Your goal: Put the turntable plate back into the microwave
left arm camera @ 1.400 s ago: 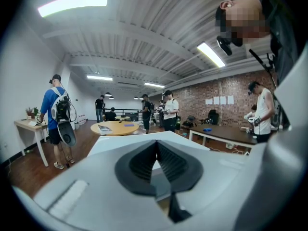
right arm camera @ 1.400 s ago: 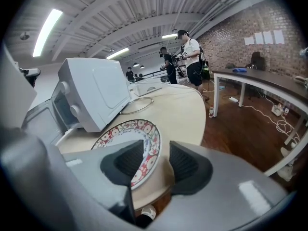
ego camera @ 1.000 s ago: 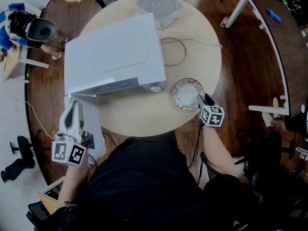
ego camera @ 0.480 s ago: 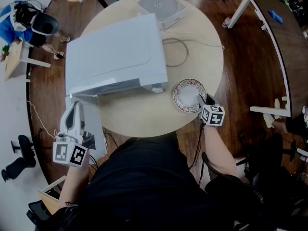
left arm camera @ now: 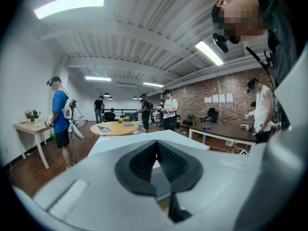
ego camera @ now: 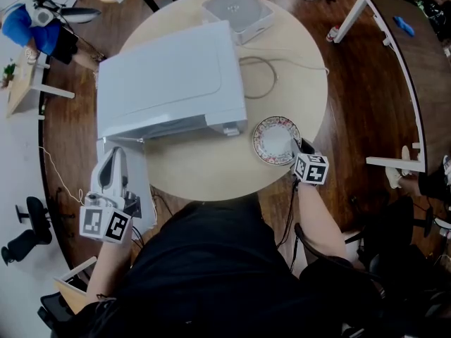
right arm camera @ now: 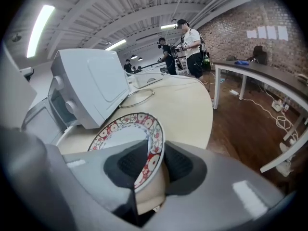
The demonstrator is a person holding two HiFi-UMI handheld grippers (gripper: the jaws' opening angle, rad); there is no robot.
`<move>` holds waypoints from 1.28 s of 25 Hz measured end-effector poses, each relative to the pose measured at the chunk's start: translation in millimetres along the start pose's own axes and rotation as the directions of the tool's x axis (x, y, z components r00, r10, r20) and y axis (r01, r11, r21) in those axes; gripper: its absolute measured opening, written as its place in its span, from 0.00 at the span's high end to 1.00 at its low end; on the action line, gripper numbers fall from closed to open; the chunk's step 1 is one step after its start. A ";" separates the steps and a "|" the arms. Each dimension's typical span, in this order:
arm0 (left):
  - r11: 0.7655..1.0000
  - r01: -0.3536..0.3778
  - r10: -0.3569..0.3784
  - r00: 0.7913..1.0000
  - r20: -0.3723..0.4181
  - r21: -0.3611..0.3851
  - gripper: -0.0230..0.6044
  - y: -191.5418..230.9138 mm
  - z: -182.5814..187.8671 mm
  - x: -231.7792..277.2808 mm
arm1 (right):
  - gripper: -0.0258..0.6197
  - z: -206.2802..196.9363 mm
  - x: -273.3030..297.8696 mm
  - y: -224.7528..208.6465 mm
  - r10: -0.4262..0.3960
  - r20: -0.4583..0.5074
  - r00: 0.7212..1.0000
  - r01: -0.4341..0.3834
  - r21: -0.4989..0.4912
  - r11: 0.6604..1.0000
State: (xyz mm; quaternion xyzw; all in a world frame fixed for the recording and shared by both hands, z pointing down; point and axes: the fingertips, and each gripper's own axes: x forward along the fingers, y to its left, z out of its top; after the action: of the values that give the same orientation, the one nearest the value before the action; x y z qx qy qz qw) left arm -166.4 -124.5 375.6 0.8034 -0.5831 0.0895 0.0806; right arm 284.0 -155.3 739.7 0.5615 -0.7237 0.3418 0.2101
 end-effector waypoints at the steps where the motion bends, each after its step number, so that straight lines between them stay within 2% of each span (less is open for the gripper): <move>1: 1.000 -0.001 0.001 1.000 0.001 -0.004 0.96 0.4 0.5 -0.3 | 0.80 0.6 -1.5 0.3 0.003 0.010 1.000 -0.004 0.016 1.000; 4: 1.000 -0.002 0.002 1.000 0.004 -0.013 0.96 0.2 0.9 -1.4 | 0.83 5.0 -6.4 1.8 0.025 0.051 0.998 -0.029 0.080 0.996; 6: 1.000 -0.002 0.002 1.000 0.007 -0.022 0.96 0.1 0.2 -1.2 | 0.87 9.9 -8.9 2.9 0.050 0.085 0.995 -0.063 0.156 0.986; 13: 0.999 0.002 -0.001 1.000 0.020 -0.034 0.96 -2.8 1.4 -1.2 | 0.93 24.5 -14.2 8.2 0.108 0.191 0.976 -0.172 0.362 0.916; 19: 0.999 0.000 0.001 1.000 0.029 -0.039 0.96 -8.9 1.8 -1.0 | 0.93 23.7 -14.3 8.0 0.117 0.231 0.966 -0.222 0.505 0.834; 21: 0.999 -0.002 0.003 1.000 0.030 -0.040 0.96 -12.2 1.5 -1.0 | 0.93 18.7 -15.3 1.6 0.104 0.243 0.965 -0.228 0.569 0.790; 24: 0.999 -0.005 0.006 0.999 0.031 -0.041 0.96 -16.7 0.9 -0.1 | 0.93 10.7 -15.8 -8.1 0.083 0.267 0.960 -0.246 0.663 0.707; 27: 0.999 -0.004 0.005 0.999 0.034 -0.035 0.96 -20.7 -0.9 -0.8 | 0.93 5.6 -16.7 -15.6 0.072 0.304 0.950 -0.278 0.717 0.640; 29: 1.000 -0.003 0.004 0.999 0.037 -0.030 0.96 -20.9 -2.6 -1.7 | 0.93 4.3 -16.4 -18.6 0.066 0.321 0.945 -0.291 0.730 0.618; 32: 1.000 -0.002 0.003 0.999 0.042 -0.023 0.96 -18.0 -5.0 -4.3 | 0.93 2.0 -18.2 -20.9 0.050 0.326 0.944 -0.288 0.742 0.606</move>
State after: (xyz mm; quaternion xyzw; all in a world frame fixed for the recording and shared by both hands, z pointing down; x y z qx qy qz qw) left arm -150.9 -113.9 379.0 0.8035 -0.5865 0.0660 0.0778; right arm 309.3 -147.4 731.2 0.5663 -0.5748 0.5596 -0.1893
